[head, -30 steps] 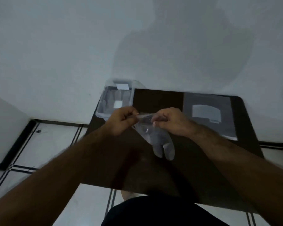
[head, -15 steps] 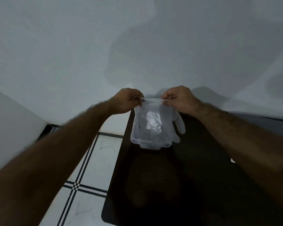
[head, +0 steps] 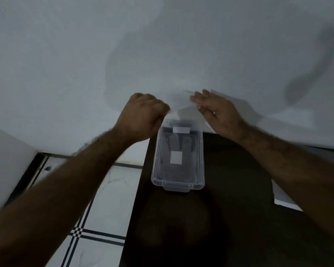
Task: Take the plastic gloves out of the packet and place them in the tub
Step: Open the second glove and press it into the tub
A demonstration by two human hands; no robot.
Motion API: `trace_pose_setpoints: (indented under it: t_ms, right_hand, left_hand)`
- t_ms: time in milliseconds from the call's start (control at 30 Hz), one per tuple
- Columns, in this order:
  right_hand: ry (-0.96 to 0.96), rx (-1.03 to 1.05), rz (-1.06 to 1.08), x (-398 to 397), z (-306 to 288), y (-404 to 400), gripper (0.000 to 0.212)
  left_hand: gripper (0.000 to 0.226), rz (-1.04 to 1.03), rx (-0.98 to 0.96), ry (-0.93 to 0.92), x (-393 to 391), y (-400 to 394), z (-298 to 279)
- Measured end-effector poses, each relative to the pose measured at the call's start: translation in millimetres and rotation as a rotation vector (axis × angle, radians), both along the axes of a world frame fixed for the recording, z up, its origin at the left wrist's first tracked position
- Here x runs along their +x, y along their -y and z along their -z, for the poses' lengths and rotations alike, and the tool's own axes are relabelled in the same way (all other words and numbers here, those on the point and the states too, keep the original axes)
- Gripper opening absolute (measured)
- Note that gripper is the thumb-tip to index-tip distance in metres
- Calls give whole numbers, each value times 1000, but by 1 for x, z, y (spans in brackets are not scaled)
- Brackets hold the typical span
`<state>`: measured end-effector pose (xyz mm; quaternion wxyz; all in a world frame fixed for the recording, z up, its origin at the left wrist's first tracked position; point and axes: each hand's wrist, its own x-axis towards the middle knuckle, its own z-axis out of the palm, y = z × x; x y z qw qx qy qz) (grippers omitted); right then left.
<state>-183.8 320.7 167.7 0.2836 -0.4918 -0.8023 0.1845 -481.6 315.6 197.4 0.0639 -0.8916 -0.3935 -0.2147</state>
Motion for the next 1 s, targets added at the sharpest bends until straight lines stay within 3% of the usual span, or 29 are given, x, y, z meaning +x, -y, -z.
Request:
trace_pose_setpoints:
  t_ms: [167, 500, 767, 1000]
  right_hand:
    - [267, -80, -75, 3, 40, 1, 45]
    - [678, -191, -184, -1, 92, 2, 49]
    - [1043, -179, -348, -11, 119, 11, 47]
    - [1143, -225, -454, -25, 132, 10, 58]
  left_hand:
    - [32, -14, -117, -143, 1, 2, 53]
    - [25, 1, -315, -302, 5, 3, 130]
    - [20, 65, -368, -692, 24, 3, 148]
    - [23, 104, -442, -906, 42, 6, 149]
